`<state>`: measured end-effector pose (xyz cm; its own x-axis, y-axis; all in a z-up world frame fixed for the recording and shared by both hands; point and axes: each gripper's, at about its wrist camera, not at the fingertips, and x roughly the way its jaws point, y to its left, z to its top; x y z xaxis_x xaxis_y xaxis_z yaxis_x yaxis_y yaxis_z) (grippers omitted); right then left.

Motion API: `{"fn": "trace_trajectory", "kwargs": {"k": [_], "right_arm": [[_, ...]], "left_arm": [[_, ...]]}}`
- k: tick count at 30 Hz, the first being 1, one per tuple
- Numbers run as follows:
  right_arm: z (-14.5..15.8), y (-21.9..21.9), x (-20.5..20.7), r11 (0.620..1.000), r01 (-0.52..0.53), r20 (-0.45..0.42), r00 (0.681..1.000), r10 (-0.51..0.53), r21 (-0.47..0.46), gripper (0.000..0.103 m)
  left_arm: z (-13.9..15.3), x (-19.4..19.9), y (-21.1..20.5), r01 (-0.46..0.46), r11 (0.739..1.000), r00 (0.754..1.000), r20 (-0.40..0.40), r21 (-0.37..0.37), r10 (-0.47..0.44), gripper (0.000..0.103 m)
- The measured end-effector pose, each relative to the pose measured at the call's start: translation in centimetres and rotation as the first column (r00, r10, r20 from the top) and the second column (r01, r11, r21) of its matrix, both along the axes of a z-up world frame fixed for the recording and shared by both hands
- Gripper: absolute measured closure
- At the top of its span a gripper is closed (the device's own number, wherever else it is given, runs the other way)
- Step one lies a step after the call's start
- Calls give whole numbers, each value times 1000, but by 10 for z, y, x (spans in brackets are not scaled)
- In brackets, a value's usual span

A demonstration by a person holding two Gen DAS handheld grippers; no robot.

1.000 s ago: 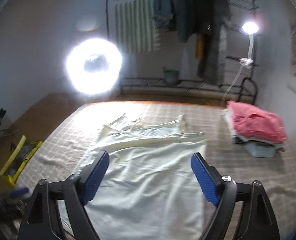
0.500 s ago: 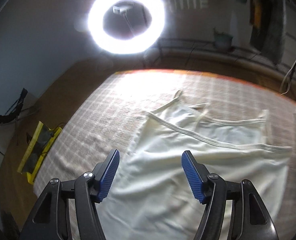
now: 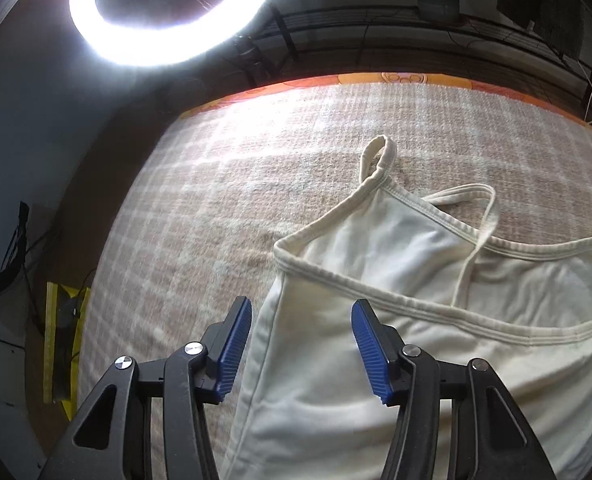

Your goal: Fold small clothes

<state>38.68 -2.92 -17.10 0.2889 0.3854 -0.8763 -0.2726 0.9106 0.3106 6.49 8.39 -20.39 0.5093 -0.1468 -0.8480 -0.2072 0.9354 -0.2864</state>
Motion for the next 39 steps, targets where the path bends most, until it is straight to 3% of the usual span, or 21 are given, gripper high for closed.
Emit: {"fn": "trace_trajectory", "kwargs": {"k": [2,7,10,11,12,13,16,22,25,31,39], "right_arm": [[-4,5,6,1000,-5,-15,1000,5,-13,52],[-16,27,9,995,-54,-24,998,52,-86,63],[-23,37,10,989,-66,-27,998,63,-131,67],[-23,39,9,987,-69,-21,998,67,-143,69],[-23,41,10,985,-73,-17,997,71,-154,74],[-24,43,11,984,-75,-16,997,73,-161,82],[-25,47,12,980,-80,-15,997,79,-182,101],[-2,46,15,992,-81,21,996,84,-92,103],[-3,52,17,990,-92,18,995,95,-105,103],[-2,42,17,996,-79,8,997,80,-46,103],[33,-3,4,995,-95,53,994,94,25,103]], "left_arm": [[0,1,-2,8,1000,1000,2,-2,-8,49],[-1,2,-6,24,999,1000,0,30,-25,63],[-1,3,-5,19,999,1000,-1,32,-19,76],[-2,3,-4,20,999,1000,-1,32,-19,85],[-2,3,-4,22,999,1000,-1,29,-22,94],[-2,3,-4,28,999,1000,-1,21,-28,97],[-1,1,-3,25,1000,1000,10,8,-25,99],[6,-7,10,-7,997,999,39,-72,10,100],[8,-8,10,-7,996,999,46,-87,11,101],[27,-14,2,31,997,993,113,-76,-23,101],[47,-18,-25,125,991,979,168,-52,-115,101]]}}
